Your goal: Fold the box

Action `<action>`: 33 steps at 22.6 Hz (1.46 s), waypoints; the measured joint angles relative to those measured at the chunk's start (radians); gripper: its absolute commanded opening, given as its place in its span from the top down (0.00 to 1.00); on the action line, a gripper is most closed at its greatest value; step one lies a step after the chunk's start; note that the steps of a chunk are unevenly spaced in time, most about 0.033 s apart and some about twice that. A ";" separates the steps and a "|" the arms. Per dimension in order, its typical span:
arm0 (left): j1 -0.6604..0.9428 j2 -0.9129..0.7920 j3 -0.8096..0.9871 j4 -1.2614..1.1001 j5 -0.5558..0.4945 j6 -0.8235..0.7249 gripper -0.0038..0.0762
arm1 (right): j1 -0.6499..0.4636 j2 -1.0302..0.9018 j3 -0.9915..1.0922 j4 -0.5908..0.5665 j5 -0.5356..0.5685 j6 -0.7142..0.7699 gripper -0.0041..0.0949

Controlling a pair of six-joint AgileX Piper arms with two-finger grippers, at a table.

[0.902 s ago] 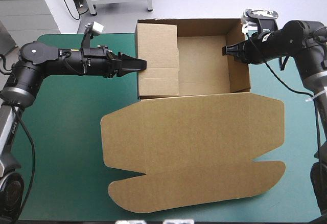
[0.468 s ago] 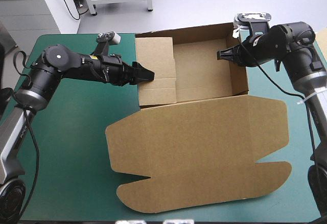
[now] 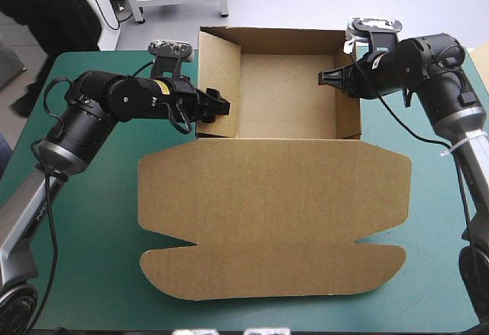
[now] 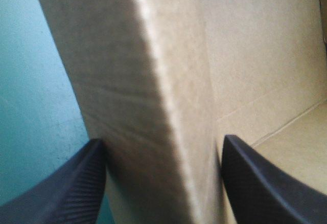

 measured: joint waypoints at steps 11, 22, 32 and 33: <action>-0.001 0.023 -0.021 0.076 0.064 -0.027 0.81 | 0.003 0.007 0.000 0.011 0.039 0.015 0.97; 0.005 0.103 -0.024 0.082 0.181 -0.062 0.96 | 0.064 0.037 0.000 -0.053 0.134 0.020 0.97; 0.005 0.241 -0.030 0.158 0.283 -0.072 0.96 | 0.064 0.202 0.002 -0.002 0.135 -0.019 0.97; 0.005 0.259 -0.031 0.152 0.282 -0.072 0.96 | 0.064 0.213 0.002 -0.008 0.135 -0.019 0.97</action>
